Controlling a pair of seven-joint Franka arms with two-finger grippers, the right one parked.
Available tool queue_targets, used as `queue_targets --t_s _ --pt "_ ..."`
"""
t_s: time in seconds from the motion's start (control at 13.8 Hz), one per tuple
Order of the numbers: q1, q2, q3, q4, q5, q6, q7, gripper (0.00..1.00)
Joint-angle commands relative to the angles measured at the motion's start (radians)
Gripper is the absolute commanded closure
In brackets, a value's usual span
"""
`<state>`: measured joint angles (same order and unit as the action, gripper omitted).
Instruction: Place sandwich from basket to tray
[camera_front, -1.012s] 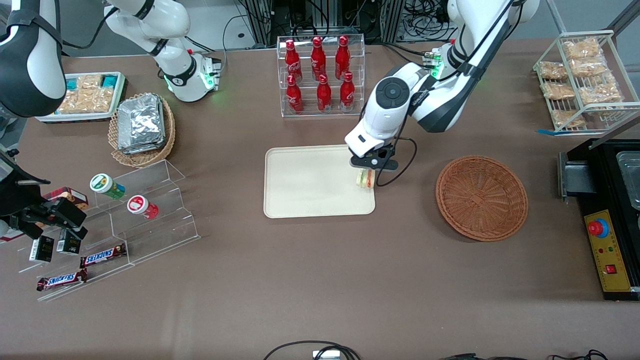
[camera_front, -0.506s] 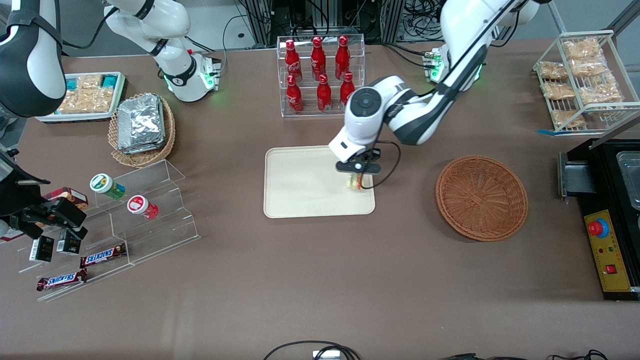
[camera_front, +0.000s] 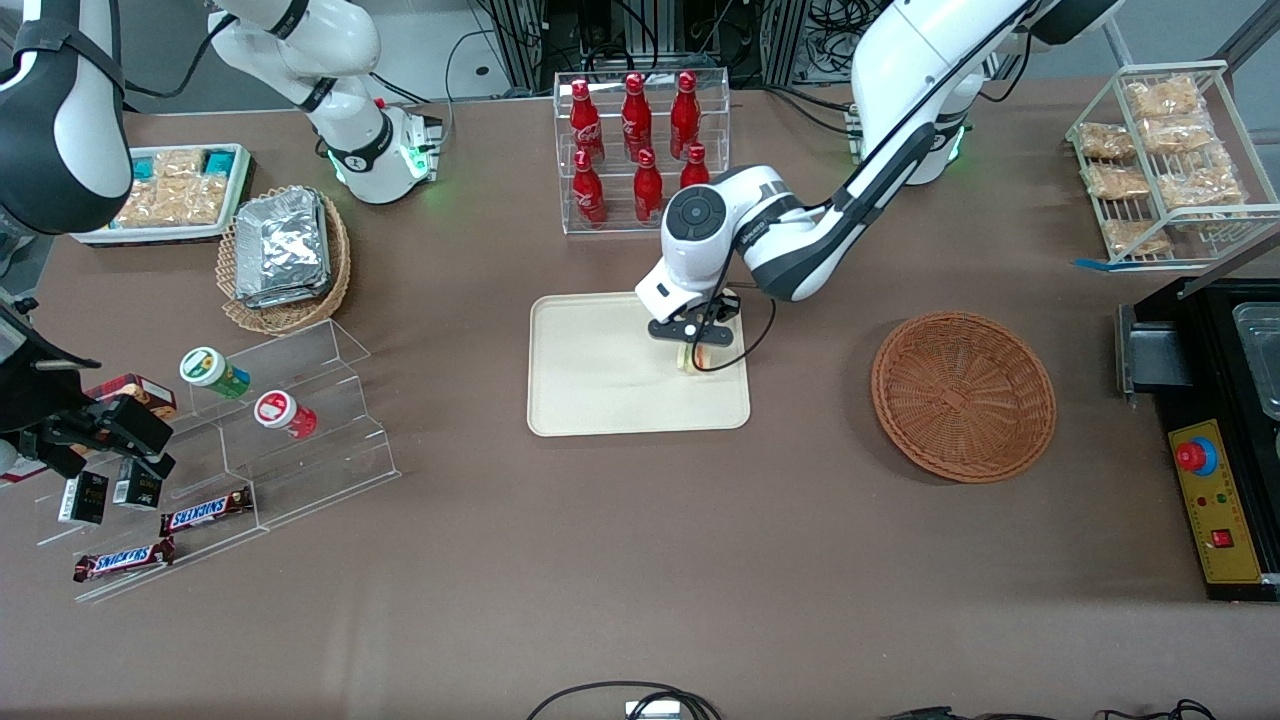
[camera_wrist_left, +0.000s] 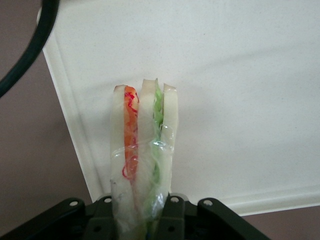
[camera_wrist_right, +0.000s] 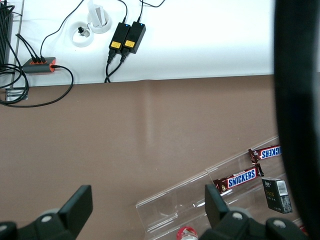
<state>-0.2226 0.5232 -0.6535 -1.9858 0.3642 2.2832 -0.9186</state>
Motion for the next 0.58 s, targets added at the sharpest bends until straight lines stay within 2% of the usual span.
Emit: queue_targets --t_s 0.0,0.14,0.36,0.43,0.51 --pt "-0.014 0.034 0.003 0.044 0.025 -0.025 -0.035 0.77" --pt "-0.015 0.049 0.003 0.051 0.033 -0.025 -0.101 0.46" --pt "-0.015 0.07 0.003 0.061 0.061 -0.025 -0.123 0.39" --pt "-0.015 0.077 0.003 0.062 0.076 -0.025 -0.129 0.33" --pt "-0.015 0.078 0.003 0.062 0.085 -0.025 -0.132 0.2"
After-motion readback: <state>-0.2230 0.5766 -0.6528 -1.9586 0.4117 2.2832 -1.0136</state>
